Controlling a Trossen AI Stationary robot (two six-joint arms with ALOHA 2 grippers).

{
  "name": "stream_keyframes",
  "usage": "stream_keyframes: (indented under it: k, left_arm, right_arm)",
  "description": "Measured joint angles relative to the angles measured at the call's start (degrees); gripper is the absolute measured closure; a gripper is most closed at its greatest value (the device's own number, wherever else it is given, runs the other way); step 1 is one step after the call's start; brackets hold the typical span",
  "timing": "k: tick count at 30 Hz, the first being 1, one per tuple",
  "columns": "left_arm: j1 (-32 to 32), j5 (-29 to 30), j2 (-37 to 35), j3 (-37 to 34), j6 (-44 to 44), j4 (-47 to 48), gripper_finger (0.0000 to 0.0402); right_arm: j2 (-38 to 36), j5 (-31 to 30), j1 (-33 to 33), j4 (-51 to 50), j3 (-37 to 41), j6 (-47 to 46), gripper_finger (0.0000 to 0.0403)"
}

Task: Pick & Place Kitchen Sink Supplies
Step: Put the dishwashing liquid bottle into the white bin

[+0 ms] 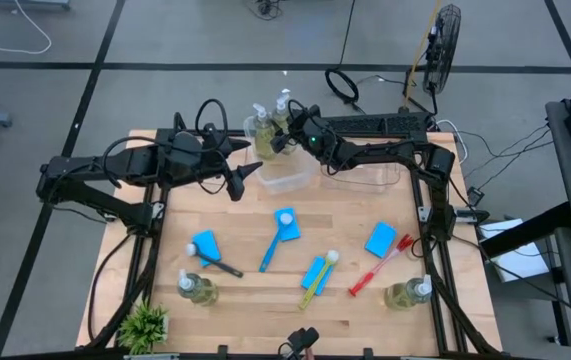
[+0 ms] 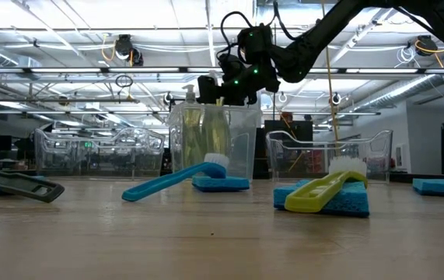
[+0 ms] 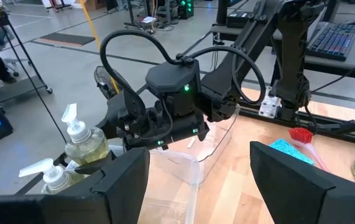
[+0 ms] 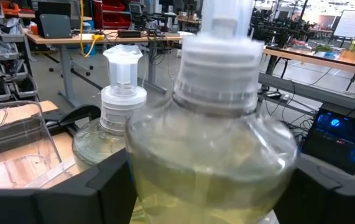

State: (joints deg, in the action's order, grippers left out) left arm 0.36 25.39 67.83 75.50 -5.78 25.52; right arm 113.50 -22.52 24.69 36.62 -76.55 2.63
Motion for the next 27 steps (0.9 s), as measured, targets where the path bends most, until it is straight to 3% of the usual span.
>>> stream_keyframes:
  k: [15,27]
  left_arm:
    - [-2.0,0.0,0.0,0.0,0.6,0.0,0.0128]
    - [-2.4,0.0,0.0,0.0,0.6,0.0,0.0128]
  right_arm:
    - [0.0,0.3,0.0,0.0,0.0,0.0,0.0093]
    - [0.1,0.2,0.0,0.0,0.0,0.2,0.013]
